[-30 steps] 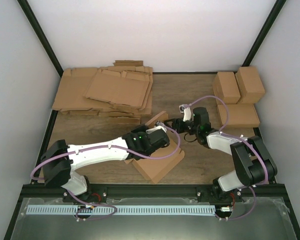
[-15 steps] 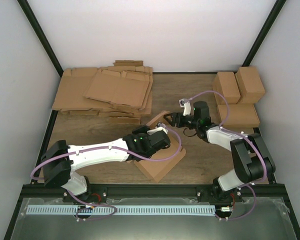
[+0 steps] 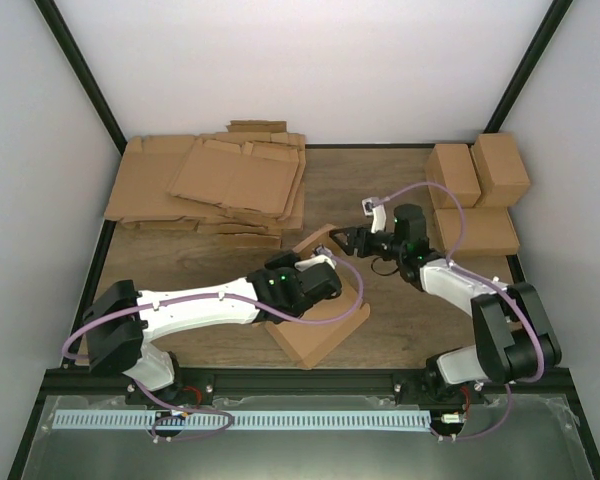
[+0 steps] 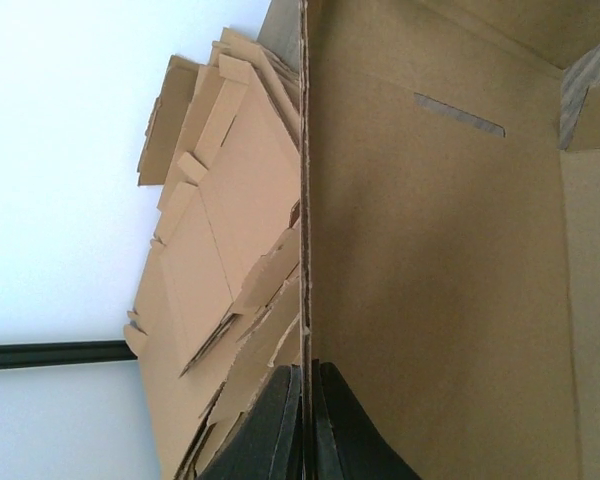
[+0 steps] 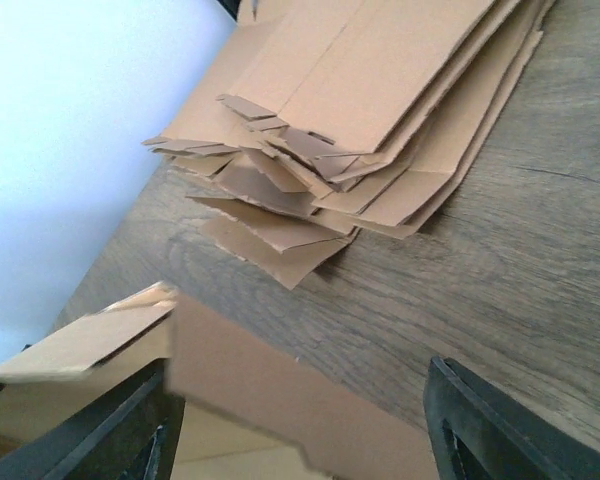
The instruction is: Fold the paper box
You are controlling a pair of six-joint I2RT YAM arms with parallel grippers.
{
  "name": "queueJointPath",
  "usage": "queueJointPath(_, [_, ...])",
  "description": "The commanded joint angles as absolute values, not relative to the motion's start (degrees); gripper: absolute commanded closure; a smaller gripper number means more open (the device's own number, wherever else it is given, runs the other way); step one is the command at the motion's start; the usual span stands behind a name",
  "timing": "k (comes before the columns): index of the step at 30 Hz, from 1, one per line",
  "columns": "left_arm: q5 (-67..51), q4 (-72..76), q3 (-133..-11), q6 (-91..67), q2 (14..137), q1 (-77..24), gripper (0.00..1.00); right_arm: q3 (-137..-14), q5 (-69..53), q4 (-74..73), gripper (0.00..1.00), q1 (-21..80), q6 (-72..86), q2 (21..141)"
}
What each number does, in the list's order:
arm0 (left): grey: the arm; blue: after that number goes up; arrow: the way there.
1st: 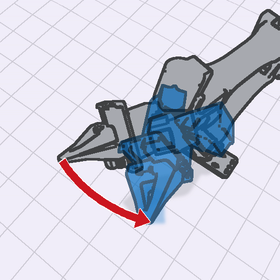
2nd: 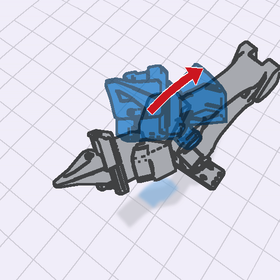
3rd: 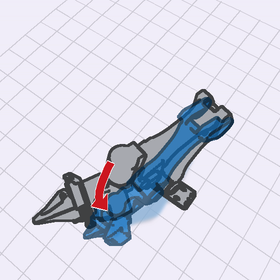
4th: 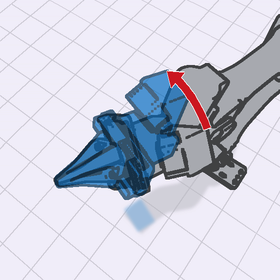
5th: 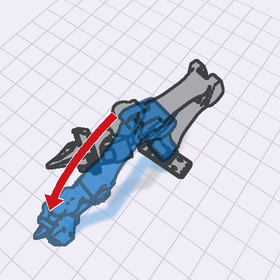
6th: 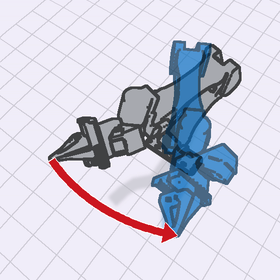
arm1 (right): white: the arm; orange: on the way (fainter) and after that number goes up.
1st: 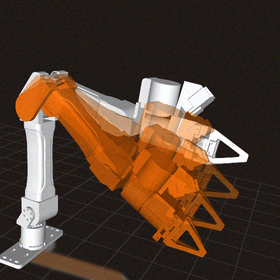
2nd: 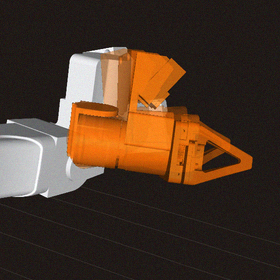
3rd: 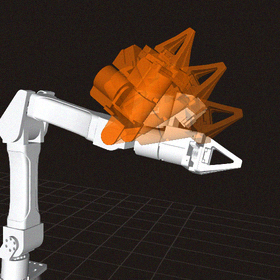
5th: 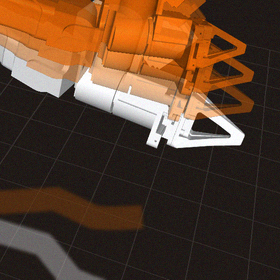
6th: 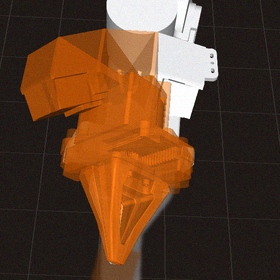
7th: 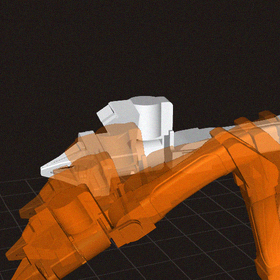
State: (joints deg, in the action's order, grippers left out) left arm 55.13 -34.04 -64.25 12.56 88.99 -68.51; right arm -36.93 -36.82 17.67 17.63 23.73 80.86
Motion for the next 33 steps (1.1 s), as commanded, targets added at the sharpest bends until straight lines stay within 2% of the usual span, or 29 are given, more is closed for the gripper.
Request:
queueJointPath(1, [56.3, -34.3, -64.0, 13.5, 90.5, -69.0, 0.96, -33.5, -39.9, 21.7, 0.31, 16.7, 21.2, 78.1])
queueJointPath(15, [56.2, -34.1, -63.7, 13.5, 90.5, -69.0, 0.96, -35.9, -31.3, 18.3, 0.29, 16.6, 25.0, 71.2])
queueJointPath(26, [56.2, -33.9, -64.0, 13.9, 90.7, -69.1, 0.96, -42.2, -30.4, 14.0, 0.27, 18.6, 23.3, 75.4])
queueJointPath(33, [56.7, -34.0, -63.9, 13.8, 91.2, -69.1, 0.96, -40.5, -27.6, 11.1, 0.36, 20.4, 21.6, 78.1])
